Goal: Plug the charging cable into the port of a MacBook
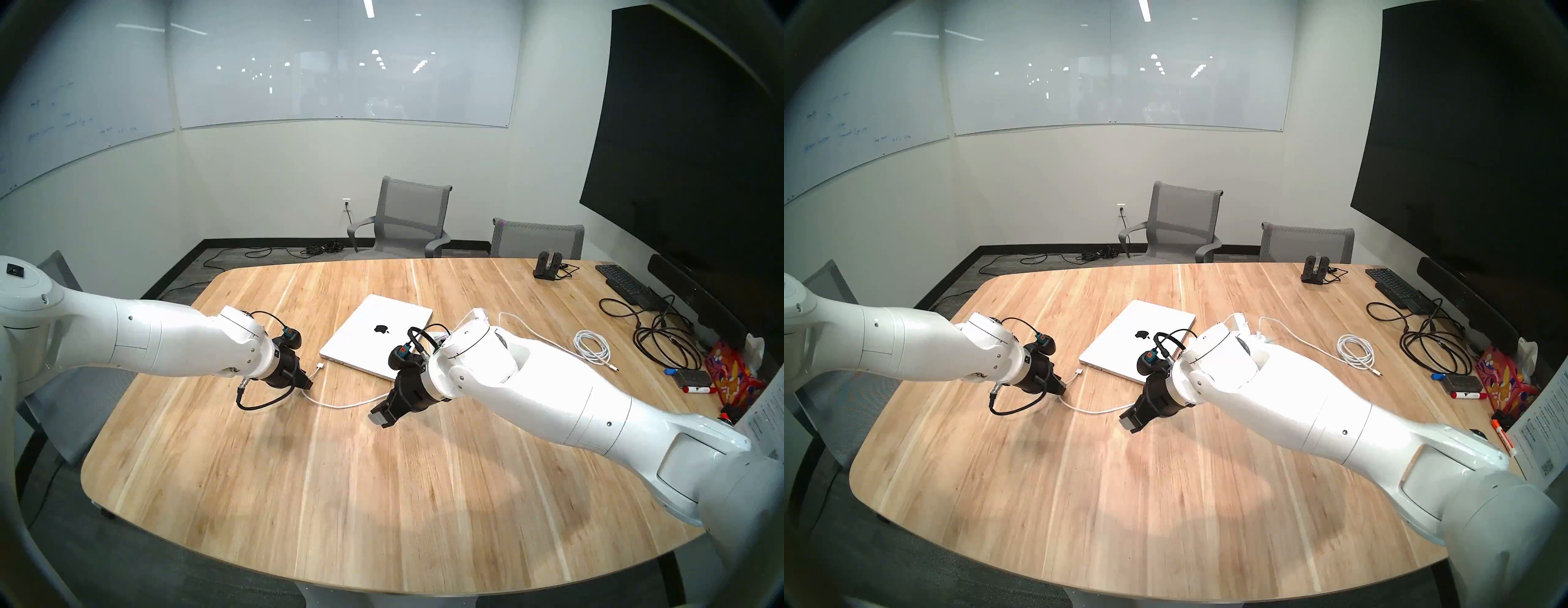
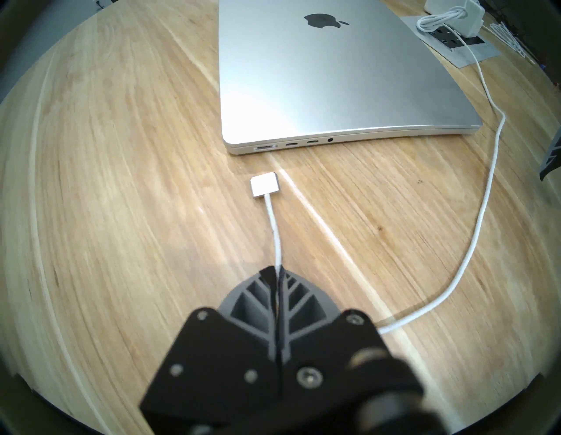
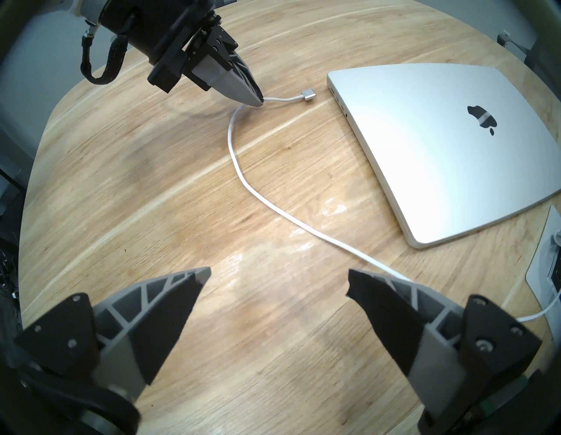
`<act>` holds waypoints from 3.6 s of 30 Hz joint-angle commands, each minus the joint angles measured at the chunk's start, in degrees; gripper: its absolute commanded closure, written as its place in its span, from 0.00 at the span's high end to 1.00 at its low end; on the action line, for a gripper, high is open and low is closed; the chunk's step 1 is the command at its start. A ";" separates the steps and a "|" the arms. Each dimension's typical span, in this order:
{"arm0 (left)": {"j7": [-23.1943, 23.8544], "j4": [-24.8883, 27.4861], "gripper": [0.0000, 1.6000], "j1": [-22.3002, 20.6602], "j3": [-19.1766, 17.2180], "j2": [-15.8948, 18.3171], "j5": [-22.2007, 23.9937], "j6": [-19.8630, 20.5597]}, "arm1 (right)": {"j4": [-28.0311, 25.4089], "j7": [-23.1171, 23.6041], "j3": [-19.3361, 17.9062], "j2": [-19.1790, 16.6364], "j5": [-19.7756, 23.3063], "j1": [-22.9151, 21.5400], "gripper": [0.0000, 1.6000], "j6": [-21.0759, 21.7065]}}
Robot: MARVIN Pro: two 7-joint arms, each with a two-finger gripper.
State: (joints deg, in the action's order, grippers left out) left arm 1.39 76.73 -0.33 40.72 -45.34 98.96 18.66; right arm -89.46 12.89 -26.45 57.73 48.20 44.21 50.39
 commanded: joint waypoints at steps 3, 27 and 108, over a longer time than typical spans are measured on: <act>-1.53 -0.72 0.00 -0.46 -0.72 -1.29 -0.68 -0.83 | -0.79 0.07 -0.42 -0.02 -0.15 -0.75 1.00 -0.20; -3.59 2.68 0.00 -1.41 -0.32 0.36 -3.18 -1.33 | -0.79 0.07 -0.42 -0.02 -0.15 -0.75 1.00 -0.20; -1.67 -3.20 0.00 -0.23 -1.02 -3.82 -3.46 -0.65 | -0.79 0.07 -0.42 -0.02 -0.15 -0.75 1.00 -0.20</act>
State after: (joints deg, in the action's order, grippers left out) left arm -0.02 73.38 0.69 40.35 -49.11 95.76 18.28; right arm -89.46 12.89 -26.45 57.73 48.20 44.21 50.39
